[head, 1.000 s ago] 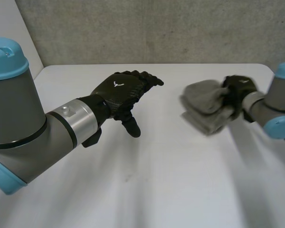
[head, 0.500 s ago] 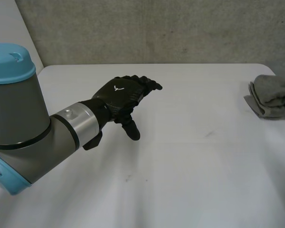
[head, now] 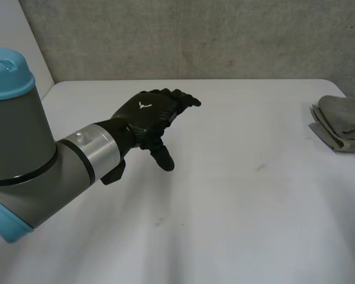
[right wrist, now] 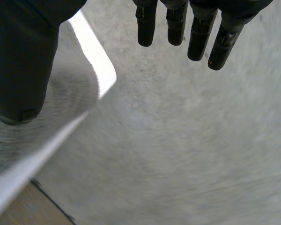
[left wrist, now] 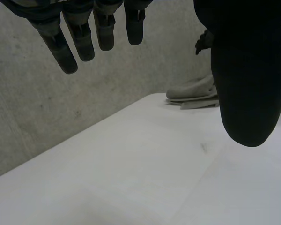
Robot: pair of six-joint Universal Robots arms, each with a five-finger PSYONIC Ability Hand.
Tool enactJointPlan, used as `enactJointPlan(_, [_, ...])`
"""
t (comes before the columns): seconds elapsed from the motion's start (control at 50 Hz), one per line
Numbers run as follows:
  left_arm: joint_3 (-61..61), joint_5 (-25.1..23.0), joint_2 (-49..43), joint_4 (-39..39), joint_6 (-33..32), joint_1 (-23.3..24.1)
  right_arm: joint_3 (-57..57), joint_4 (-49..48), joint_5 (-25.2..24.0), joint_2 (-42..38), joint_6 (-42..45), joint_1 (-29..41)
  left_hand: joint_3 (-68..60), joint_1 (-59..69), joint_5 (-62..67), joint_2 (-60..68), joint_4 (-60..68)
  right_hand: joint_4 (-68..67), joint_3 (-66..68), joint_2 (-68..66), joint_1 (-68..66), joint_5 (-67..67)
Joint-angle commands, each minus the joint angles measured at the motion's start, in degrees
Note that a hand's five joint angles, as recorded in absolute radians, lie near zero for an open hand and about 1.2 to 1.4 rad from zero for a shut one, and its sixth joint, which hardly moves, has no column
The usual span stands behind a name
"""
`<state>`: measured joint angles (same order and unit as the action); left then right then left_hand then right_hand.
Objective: Fold the laundry.
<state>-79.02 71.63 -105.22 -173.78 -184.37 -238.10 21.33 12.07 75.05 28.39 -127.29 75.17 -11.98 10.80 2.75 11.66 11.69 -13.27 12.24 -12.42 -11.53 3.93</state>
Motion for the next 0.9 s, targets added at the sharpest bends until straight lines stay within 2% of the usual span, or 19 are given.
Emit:
enactJointPlan(0.02, [0.00, 0.09, 1.51, -0.07, -0.03, -1.05, 7.67, -3.97, 5.63, 11.23, 17.17, 4.81, 1.09, 0.09, -1.86, -0.77, -0.80, 3.27, -2.24, 2.42, 1.53, -3.93])
enactJointPlan(0.1, [0.18, 0.70, 2.74, -0.15, -0.03, -1.93, 10.22, -8.90, 7.48, 16.33, 11.38, 9.37, 1.09, 0.09, -1.86, -0.77, -0.80, 3.27, -2.24, 2.42, 1.53, -3.93])
enactJointPlan(0.18, [0.44, 3.86, 4.58, -1.12, -0.12, -4.03, 13.38, -9.61, 7.65, 22.66, -1.09, 15.43, 1.09, 0.09, -1.86, -0.77, -0.80, 3.27, -2.24, 2.42, 1.53, -3.93])
enactJointPlan(0.2, [0.44, 4.74, 5.02, -1.56, -0.12, -4.56, 14.78, -9.52, 7.66, 25.54, -7.47, 18.14, 1.09, 0.09, -1.86, -0.77, -0.80, 3.27, -2.24, 2.42, 1.53, -3.93])
enactJointPlan(0.3, [-0.17, 10.36, 7.31, -6.29, -0.64, -8.95, 22.69, -9.00, 7.13, 31.89, -25.08, 24.23, 1.92, -0.75, -2.70, -1.61, -1.64, 3.27, -2.24, 2.42, 1.53, -3.93])
enactJointPlan(0.38, [-0.44, 10.81, 7.49, -8.42, -1.52, -13.70, 33.14, -9.08, 4.94, 36.90, -34.50, 30.37, 1.93, -0.75, -2.70, -1.61, -1.64, 3.27, -2.24, 2.42, 1.53, -3.93])
enactJointPlan(0.42, [-0.35, 10.72, 7.22, -8.51, -2.48, -15.89, 37.63, -9.17, 3.62, 38.83, -36.00, 33.19, 1.93, -0.75, -2.70, -1.61, -1.64, 3.27, -2.24, 2.42, 1.53, -3.93])
enactJointPlan(0.44, [-0.35, 10.72, 6.70, -8.42, -4.14, -18.60, 42.17, -9.26, 2.31, 39.97, -36.18, 35.99, 1.76, -0.59, -2.54, -1.45, -1.47, 3.27, -2.24, 2.42, 1.53, -3.93])
enactJointPlan(0.5, [-0.53, 10.72, 4.51, -8.42, -8.45, -22.31, 51.14, -9.70, 0.37, 40.51, -35.75, 40.65, 1.76, -0.58, -2.54, -1.45, -1.47, 3.27, -2.24, 2.42, 1.53, -3.93])
enactJointPlan(0.58, [-0.26, 10.99, -1.64, -8.51, -18.11, -26.80, 60.29, -10.22, -0.60, 41.04, -35.74, 44.44, 1.93, -0.75, -2.70, -1.61, -1.64, 3.27, -2.24, 2.42, 1.53, -3.93])
enactJointPlan(0.6, [0.00, 11.16, -4.09, -8.33, -22.66, -28.54, 61.80, -10.57, -0.78, 41.04, -35.74, 44.97, 1.93, -0.75, -2.70, -1.61, -1.64, 3.27, -2.24, 2.42, 1.53, -3.93])
enactJointPlan(0.66, [-0.09, 11.51, -7.71, -8.59, -29.71, -31.54, 67.15, -12.76, -1.22, 40.95, -35.74, 45.94, 1.93, -0.75, -2.70, -1.61, -1.64, 3.27, -2.24, 2.42, 1.53, -3.93])
enactJointPlan(0.68, [0.17, 11.69, -10.42, -8.68, -33.91, -33.38, 68.40, -13.38, -1.31, 40.95, -35.74, 45.94, 1.93, -0.75, -2.70, -1.61, -1.64, 3.27, -2.24, 2.42, 1.53, -3.93])
enactJointPlan(0.76, [1.58, 13.44, -16.84, -9.47, -41.75, -36.37, 72.88, -16.81, -1.40, 40.95, -35.74, 45.42, 1.93, -0.75, -2.70, -1.61, -1.64, 3.27, -2.24, 2.42, 1.53, -3.93])
enactJointPlan(0.9, [4.75, 17.40, -23.88, -13.95, -46.96, -39.81, 76.40, -18.40, -1.49, 41.13, -35.74, 45.33, -0.08, 1.26, -0.69, 0.40, 0.37, 3.27, -2.24, 2.42, 1.53, -3.93])
